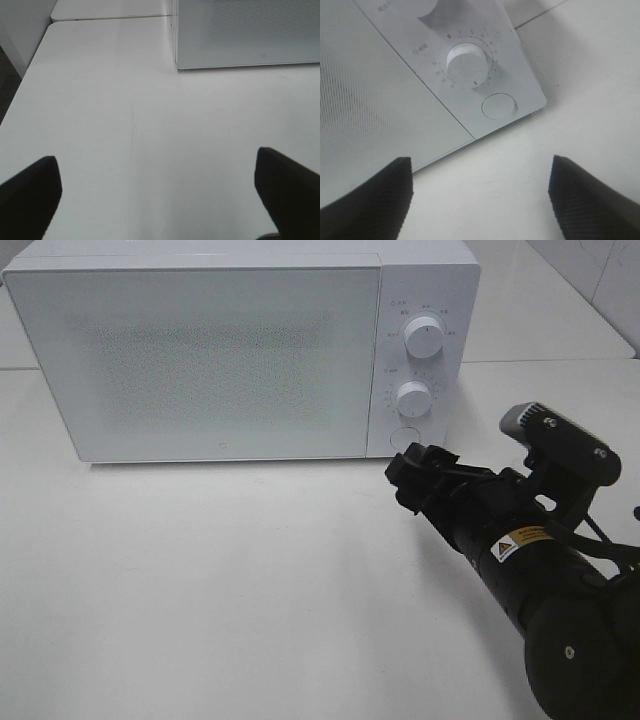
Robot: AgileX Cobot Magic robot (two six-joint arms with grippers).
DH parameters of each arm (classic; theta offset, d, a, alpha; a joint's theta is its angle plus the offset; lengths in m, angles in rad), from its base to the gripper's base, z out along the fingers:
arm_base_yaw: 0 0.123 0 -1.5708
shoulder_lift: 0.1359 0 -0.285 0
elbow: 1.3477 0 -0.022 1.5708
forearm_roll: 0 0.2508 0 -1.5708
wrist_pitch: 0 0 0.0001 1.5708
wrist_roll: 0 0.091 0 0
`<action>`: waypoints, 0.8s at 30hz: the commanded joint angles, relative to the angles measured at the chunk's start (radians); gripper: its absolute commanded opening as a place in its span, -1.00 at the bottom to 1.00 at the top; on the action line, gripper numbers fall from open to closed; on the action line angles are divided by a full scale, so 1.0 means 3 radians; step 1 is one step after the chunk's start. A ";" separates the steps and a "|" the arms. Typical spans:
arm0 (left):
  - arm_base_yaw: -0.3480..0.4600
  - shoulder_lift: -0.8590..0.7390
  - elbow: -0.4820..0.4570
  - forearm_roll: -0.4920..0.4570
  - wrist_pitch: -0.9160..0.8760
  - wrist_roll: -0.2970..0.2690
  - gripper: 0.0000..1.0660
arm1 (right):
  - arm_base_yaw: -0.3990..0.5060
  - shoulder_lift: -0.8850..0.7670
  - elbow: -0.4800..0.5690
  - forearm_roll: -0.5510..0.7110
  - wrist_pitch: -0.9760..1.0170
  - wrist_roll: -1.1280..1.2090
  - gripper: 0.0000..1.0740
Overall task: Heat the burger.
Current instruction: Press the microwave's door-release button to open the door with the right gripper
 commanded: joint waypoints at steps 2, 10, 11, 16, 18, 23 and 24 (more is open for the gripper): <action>0.0000 -0.0063 0.0003 -0.0010 -0.0057 -0.0017 0.84 | 0.0010 0.0003 -0.0020 -0.0010 -0.0183 0.1230 0.27; 0.0000 -0.0063 0.0003 -0.0010 -0.0057 -0.0017 0.84 | 0.0010 0.0003 -0.0020 -0.0010 -0.0143 0.2620 -0.04; 0.0000 -0.0063 0.0003 -0.0010 -0.0057 -0.0017 0.84 | 0.0010 0.0003 -0.0020 -0.0010 -0.0143 0.2620 -0.04; 0.0000 -0.0063 0.0003 -0.0010 -0.0057 -0.0017 0.84 | 0.0010 0.0003 -0.0020 -0.0007 -0.0143 0.3160 -0.44; 0.0000 -0.0063 0.0003 -0.0010 -0.0057 -0.0017 0.84 | 0.0010 0.0003 -0.0020 -0.0003 -0.0140 0.3203 -0.54; 0.0000 -0.0063 0.0003 -0.0010 -0.0057 -0.0017 0.84 | 0.0010 0.0003 -0.0020 0.0003 0.0000 0.3287 -0.92; 0.0000 -0.0063 0.0003 -0.0010 -0.0057 -0.0017 0.84 | -0.0003 0.0003 -0.0020 0.0003 0.0087 0.3283 -1.00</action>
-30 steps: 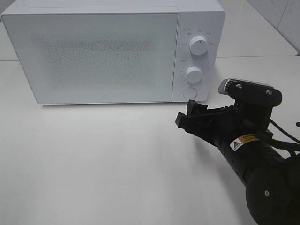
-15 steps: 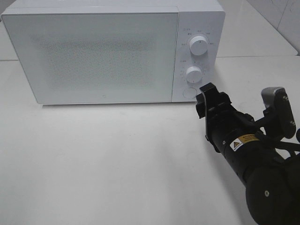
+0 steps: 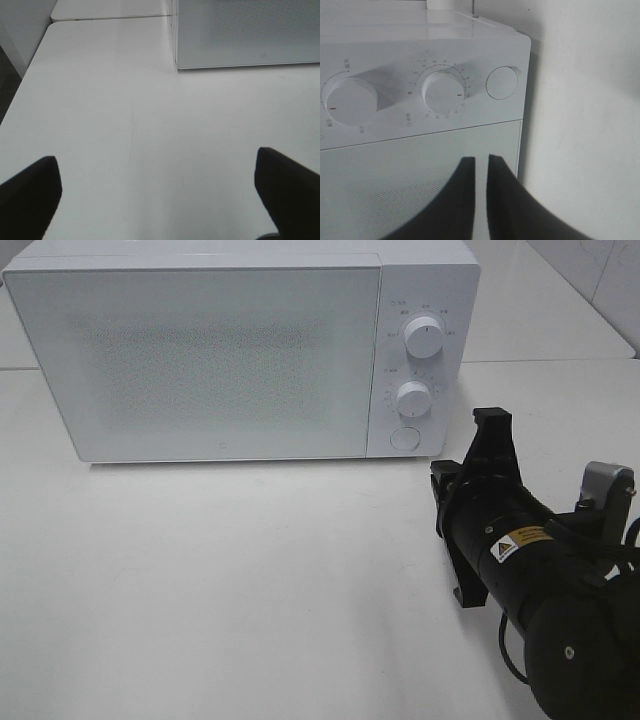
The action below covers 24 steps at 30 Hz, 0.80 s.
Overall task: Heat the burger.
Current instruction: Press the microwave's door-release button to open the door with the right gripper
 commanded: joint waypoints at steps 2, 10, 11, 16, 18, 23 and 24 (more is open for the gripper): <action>0.0000 -0.0063 0.0003 -0.0010 -0.0057 -0.0017 0.84 | -0.0007 0.0003 -0.0023 0.0000 0.0123 0.0030 -1.00; 0.0000 -0.0063 0.0003 -0.0010 -0.0057 -0.0017 0.84 | -0.0150 0.0067 -0.0173 -0.0063 0.0440 -0.0010 -1.00; 0.0000 -0.0063 0.0003 -0.0010 -0.0057 -0.0017 0.84 | -0.0230 0.0103 -0.0223 -0.0177 0.0447 -0.0007 -1.00; 0.0000 -0.0063 0.0003 -0.0010 -0.0057 -0.0017 0.84 | -0.0337 0.0177 -0.0333 -0.0243 0.0497 0.0003 -1.00; 0.0000 -0.0063 0.0003 -0.0010 -0.0057 -0.0017 0.84 | -0.0427 0.0253 -0.0467 -0.0333 0.0647 0.0003 -1.00; 0.0000 -0.0063 0.0003 -0.0010 -0.0057 -0.0017 0.84 | -0.0573 0.0383 -0.0650 -0.0517 0.0713 0.0003 -1.00; 0.0000 -0.0063 0.0003 -0.0010 -0.0057 -0.0017 0.84 | -0.0607 0.0397 -0.0683 -0.0543 0.0727 0.0003 -1.00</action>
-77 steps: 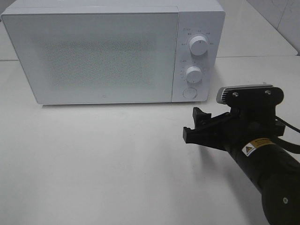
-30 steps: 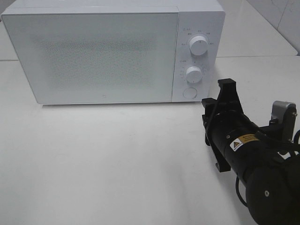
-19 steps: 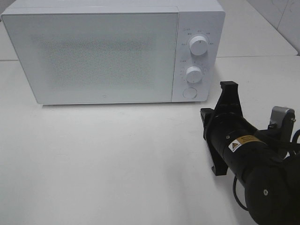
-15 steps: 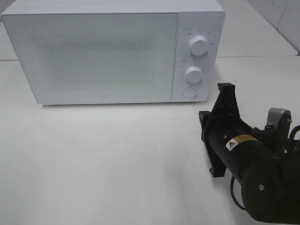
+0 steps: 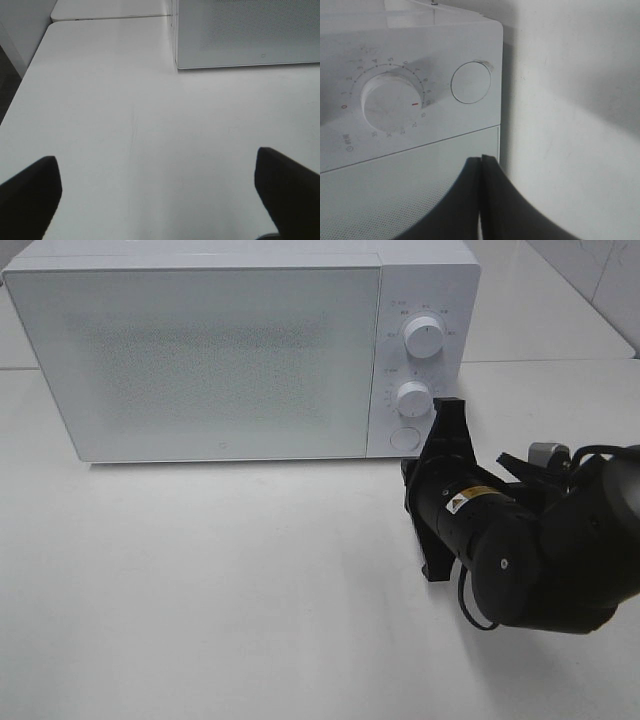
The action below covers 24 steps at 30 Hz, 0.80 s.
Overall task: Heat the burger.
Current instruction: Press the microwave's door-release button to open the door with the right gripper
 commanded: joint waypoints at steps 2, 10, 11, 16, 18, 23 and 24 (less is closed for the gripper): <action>0.0000 -0.0063 0.0003 -0.0010 -0.0057 -0.0017 0.84 | -0.0140 0.0060 -0.0150 -0.0153 0.0120 -0.0007 -1.00; 0.0000 -0.0063 0.0003 -0.0010 -0.0057 -0.0017 0.84 | -0.0363 0.0260 -0.0423 -0.0303 0.0253 -0.0007 -1.00; 0.0000 -0.0063 0.0003 -0.0010 -0.0057 -0.0017 0.84 | -0.0390 0.0283 -0.0463 -0.0307 0.0290 -0.0007 -1.00; 0.0000 -0.0063 0.0003 -0.0010 -0.0057 -0.0017 0.84 | -0.0460 0.0377 -0.0600 -0.0287 0.0293 0.0000 -1.00; 0.0000 -0.0063 0.0003 -0.0010 -0.0057 -0.0017 0.84 | -0.0493 0.0387 -0.0623 -0.0280 0.0297 0.0000 -1.00; 0.0000 -0.0063 0.0003 -0.0010 -0.0057 -0.0017 0.84 | -0.0610 0.0557 -0.0810 -0.0277 0.0320 0.0007 -1.00; 0.0000 -0.0063 0.0003 -0.0010 -0.0057 -0.0017 0.84 | -0.0610 0.0557 -0.0810 -0.0277 0.0320 0.0007 -1.00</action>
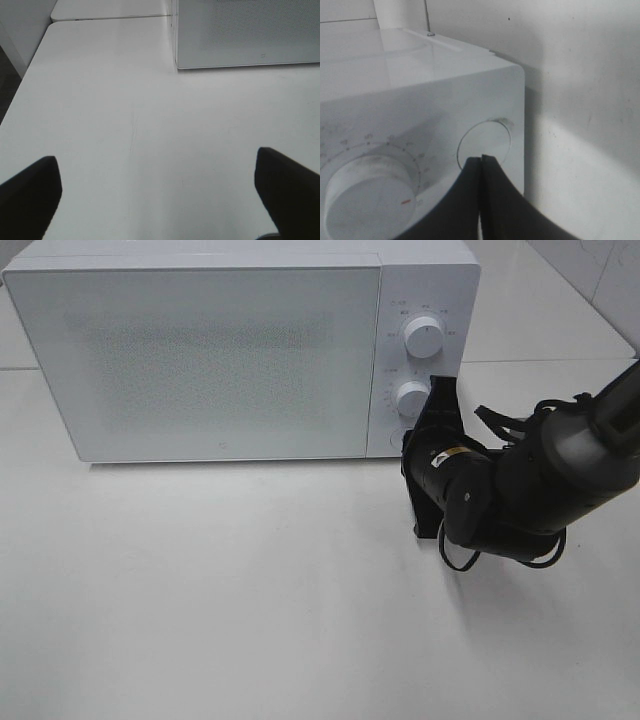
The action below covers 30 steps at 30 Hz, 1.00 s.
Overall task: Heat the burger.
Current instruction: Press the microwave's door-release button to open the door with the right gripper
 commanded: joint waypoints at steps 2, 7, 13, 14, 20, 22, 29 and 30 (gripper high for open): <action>0.0000 -0.0063 0.0003 -0.0010 -0.0057 -0.0017 0.84 | -0.0050 0.0083 -0.0147 -0.0003 0.0057 0.0003 -1.00; 0.0000 -0.0063 0.0003 -0.0010 -0.0057 -0.0017 0.84 | -0.0050 0.0143 -0.0223 0.0050 0.0063 -0.0007 -1.00; 0.0000 -0.0063 0.0003 -0.0010 -0.0057 -0.0017 0.84 | -0.0050 0.0290 -0.0347 0.0110 0.0053 -0.0003 -1.00; 0.0000 -0.0063 0.0003 -0.0010 -0.0057 -0.0017 0.84 | -0.0050 0.0290 -0.0347 0.0110 0.0053 -0.0003 -1.00; 0.0000 -0.0063 0.0003 -0.0010 -0.0057 -0.0017 0.84 | -0.0050 0.0293 -0.0390 0.0187 -0.0077 -0.0063 -1.00; 0.0000 -0.0063 0.0003 -0.0010 -0.0057 -0.0017 0.84 | -0.0077 0.0293 -0.0410 0.0203 -0.0123 -0.0070 -1.00; 0.0000 -0.0063 0.0003 -0.0010 -0.0057 -0.0017 0.84 | -0.0083 0.0293 -0.0547 0.0203 -0.0240 -0.0070 -1.00; 0.0000 -0.0063 0.0003 -0.0010 -0.0057 -0.0017 0.84 | -0.0083 0.0307 -0.0593 0.0203 -0.0337 -0.0070 -1.00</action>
